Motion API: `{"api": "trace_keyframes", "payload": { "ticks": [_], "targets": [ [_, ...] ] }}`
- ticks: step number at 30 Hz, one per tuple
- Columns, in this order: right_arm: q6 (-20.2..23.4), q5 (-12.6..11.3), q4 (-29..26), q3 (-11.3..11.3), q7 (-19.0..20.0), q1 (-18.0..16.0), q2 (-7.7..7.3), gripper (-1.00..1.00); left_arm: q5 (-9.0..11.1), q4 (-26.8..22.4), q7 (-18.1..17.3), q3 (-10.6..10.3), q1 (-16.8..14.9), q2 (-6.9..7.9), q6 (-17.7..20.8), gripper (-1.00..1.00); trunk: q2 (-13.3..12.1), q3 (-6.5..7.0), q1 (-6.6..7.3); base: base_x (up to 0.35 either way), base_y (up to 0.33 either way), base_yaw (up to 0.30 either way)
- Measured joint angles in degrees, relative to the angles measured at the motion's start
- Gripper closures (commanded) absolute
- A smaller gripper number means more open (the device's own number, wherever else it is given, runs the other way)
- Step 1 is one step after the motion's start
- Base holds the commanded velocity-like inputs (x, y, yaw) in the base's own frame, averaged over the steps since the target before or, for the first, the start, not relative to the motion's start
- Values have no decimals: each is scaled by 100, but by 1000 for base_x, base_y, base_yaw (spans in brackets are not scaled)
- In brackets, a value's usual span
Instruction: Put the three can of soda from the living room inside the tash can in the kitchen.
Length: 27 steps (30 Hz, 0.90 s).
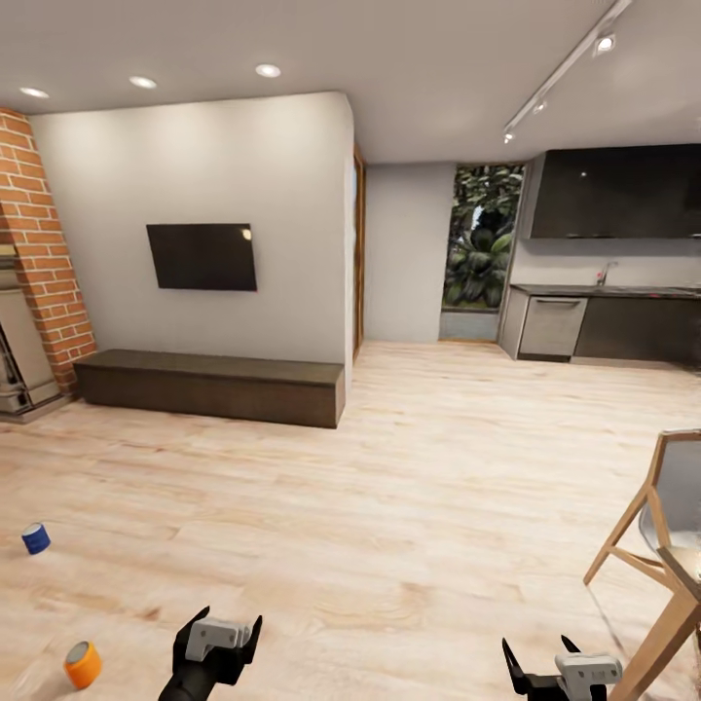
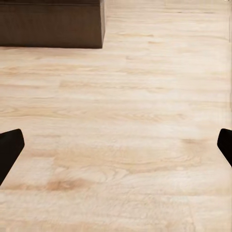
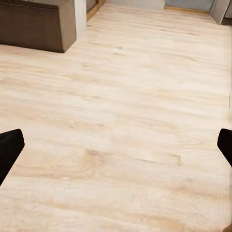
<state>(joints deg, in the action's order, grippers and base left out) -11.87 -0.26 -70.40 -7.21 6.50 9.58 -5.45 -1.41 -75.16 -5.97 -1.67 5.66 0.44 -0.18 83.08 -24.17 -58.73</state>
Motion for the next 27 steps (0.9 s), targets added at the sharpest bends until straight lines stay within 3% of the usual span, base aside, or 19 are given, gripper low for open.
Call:
{"api": "trace_keyframes", "payload": {
  "ticks": [19,27],
  "targets": [
    [0,4,0,13,0,0,0,-100,-8,1,0,0,-4,0,0,-100,0,44,0,321,-3,-49],
    [0,1,0,25,0,0,0,-100,-8,1,0,0,-4,0,1,-100,0,89,0,322,0,-149]
  ]
}}
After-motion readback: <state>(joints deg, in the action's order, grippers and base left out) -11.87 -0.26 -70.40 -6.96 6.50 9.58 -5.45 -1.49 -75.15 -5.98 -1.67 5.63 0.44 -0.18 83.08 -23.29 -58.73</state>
